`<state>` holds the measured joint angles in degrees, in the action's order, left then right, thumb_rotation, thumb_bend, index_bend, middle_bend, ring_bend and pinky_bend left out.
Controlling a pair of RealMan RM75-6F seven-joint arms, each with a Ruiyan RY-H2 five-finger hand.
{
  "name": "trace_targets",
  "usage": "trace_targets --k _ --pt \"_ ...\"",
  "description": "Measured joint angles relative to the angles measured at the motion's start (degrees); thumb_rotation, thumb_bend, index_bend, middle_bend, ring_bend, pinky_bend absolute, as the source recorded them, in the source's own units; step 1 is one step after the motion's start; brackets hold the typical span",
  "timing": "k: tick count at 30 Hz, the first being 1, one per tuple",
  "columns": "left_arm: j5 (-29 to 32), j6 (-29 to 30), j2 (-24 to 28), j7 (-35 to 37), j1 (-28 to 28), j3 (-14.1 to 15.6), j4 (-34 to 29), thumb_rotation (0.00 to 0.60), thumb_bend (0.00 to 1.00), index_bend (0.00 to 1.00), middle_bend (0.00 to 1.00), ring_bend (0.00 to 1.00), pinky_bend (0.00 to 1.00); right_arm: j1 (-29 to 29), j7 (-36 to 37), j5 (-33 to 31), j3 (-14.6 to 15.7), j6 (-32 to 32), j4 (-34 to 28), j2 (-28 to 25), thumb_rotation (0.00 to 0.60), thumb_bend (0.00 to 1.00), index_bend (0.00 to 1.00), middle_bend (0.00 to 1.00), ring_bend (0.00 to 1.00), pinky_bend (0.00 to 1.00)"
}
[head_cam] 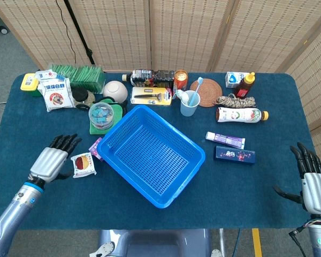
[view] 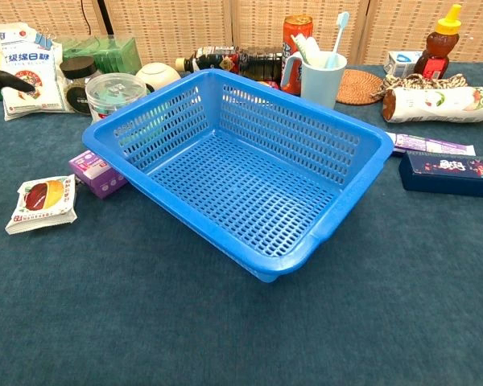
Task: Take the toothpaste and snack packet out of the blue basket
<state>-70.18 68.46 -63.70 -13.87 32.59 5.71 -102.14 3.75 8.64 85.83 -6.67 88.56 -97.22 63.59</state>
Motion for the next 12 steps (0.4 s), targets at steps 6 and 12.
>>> trace_targets --k 6,12 --pt "-1.3 9.51 2.98 -0.61 -8.19 1.26 -1.74 0.6 0.2 0.0 0.0 0.0 0.0 -0.01 -2.75 0.7 0.29 0.18 1.15 -0.29 0.6 0.0 0.0 0.0 0.0 0.0" --pt "-4.71 18.13 4.02 3.48 -17.16 2.9 -0.19 0.6 0.2 0.0 0.0 0.0 0.0 0.0 -9.44 1.38 0.36 1.0 2.7 0.28 0.6 0.0 0.0 0.0 0.0 0.0"
